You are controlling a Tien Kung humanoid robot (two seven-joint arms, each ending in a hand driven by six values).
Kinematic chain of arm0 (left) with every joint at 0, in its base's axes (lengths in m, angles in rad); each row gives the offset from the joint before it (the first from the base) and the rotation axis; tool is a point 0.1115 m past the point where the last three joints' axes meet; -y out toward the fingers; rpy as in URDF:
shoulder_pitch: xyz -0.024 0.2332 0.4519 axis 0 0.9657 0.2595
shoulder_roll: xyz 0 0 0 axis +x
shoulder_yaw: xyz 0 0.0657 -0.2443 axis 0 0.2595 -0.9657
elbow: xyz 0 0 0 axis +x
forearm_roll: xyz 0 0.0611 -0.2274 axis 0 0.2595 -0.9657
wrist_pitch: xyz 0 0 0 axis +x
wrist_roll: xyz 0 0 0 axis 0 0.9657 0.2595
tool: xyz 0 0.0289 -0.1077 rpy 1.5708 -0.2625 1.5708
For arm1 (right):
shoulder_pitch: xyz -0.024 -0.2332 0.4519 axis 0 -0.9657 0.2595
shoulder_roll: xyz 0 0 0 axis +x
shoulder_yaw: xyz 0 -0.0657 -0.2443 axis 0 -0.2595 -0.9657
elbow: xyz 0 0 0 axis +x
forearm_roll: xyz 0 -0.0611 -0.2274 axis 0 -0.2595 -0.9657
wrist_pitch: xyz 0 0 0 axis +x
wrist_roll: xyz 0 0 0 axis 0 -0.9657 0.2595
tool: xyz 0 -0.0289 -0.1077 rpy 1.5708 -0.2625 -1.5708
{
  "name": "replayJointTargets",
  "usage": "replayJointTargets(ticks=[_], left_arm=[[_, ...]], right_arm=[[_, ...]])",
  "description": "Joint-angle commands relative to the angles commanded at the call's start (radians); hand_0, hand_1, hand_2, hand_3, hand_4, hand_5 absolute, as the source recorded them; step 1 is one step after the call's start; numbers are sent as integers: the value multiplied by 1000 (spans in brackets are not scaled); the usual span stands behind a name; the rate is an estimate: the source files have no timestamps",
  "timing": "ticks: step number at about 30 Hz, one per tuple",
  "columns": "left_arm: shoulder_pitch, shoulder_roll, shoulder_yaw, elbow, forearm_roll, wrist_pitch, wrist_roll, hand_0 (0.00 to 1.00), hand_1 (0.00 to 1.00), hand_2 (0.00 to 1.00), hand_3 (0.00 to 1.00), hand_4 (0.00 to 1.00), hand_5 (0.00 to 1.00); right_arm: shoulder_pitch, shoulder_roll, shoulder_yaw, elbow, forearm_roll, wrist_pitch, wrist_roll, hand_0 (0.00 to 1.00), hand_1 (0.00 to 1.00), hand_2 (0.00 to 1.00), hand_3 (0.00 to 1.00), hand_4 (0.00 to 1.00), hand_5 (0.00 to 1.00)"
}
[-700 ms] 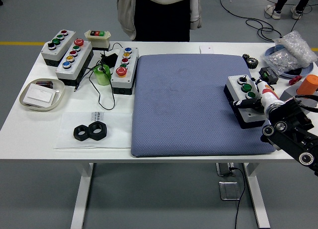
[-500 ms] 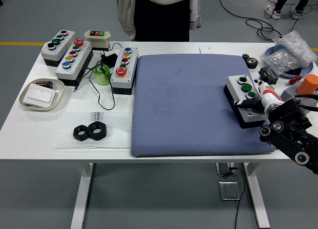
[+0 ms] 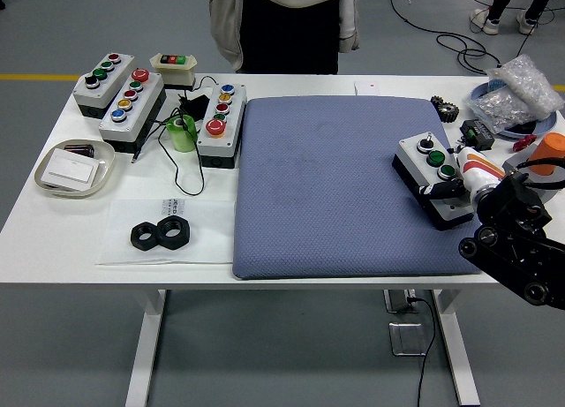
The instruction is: Pick up the button,place it on the desk,press the button,press the button
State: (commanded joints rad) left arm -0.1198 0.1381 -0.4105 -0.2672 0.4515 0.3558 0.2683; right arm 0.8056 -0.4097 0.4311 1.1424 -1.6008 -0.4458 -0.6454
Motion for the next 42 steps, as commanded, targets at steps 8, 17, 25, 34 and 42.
replayJointTargets(ticks=[8,17,25,34,42], left_arm=[[-4,1,7,0,-10,0,-3,738,773,845,761,525,998],[-4,0,7,0,-10,0,-2,738,773,847,761,525,998],[-5,1,8,-1,-9,0,-2,738,773,847,761,525,998],[-7,1,8,-2,-10,1,-1,738,773,847,761,528,998],[-7,0,7,-2,-9,1,-2,738,773,847,761,525,998]], right_arm=[[7,-57,-37,140,41,-23,86,268,226,377,577,795,72],[46,-71,-133,207,105,11,381,268,233,377,570,782,74],[85,-54,-187,167,-26,72,564,258,239,376,568,778,79],[115,-24,-229,97,-91,129,628,283,261,388,614,784,96],[118,-7,-222,54,-163,211,625,394,400,518,819,848,171]])
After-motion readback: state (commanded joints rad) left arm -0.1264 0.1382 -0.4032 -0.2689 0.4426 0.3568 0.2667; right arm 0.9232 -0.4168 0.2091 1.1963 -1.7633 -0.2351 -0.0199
